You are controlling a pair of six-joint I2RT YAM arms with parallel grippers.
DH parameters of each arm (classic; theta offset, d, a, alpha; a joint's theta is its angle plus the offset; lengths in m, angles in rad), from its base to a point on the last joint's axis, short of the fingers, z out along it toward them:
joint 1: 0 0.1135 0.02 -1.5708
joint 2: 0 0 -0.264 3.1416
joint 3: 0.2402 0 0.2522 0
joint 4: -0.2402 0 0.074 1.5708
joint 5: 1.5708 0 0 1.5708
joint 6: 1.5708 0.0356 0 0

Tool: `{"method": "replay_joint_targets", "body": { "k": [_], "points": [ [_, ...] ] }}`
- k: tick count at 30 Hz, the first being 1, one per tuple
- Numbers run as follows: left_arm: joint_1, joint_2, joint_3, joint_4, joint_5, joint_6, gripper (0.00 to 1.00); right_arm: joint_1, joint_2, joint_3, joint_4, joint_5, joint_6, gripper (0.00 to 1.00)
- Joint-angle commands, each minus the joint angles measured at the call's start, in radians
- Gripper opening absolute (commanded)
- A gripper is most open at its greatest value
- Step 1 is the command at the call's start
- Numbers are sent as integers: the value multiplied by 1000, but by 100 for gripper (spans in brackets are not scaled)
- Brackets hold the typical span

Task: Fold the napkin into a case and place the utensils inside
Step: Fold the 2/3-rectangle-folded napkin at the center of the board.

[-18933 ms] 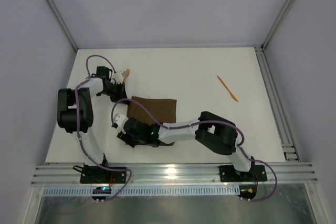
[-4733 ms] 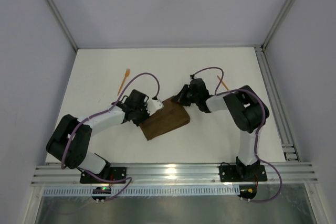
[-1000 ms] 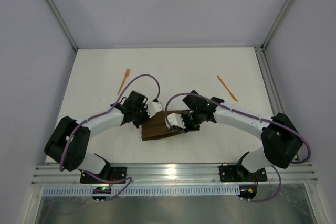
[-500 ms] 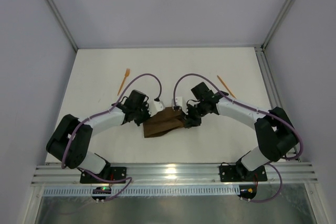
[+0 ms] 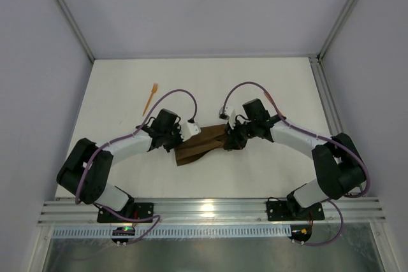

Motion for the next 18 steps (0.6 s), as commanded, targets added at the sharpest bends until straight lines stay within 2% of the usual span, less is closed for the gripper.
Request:
{"method": "replay_joint_targets", "body": {
  "k": [1, 3, 7, 12, 13, 15, 18],
  "points": [
    [3, 43, -29, -28, -22, 23, 15, -1, -20, -4, 169, -8, 145, 13],
    [3, 38, -32, -31, -13, 23, 15, -7, 29, 29, 165, 11, 217, 7],
    [3, 18, -38, -39, -1, 20, 15, -81, 133, 91, 106, -21, 359, 4],
    [3, 17, -35, -42, -5, 29, 15, -130, 158, 45, 337, -41, 610, 3],
    [3, 21, -33, -42, -10, 31, 15, -131, 163, 39, 380, -63, 701, 3],
    [2, 31, -30, -44, -14, 32, 15, -130, 169, 31, 457, -76, 769, 3],
    [2, 38, -30, -44, -4, 32, 15, -130, 161, 25, 465, -29, 817, 4]
  ]
}}
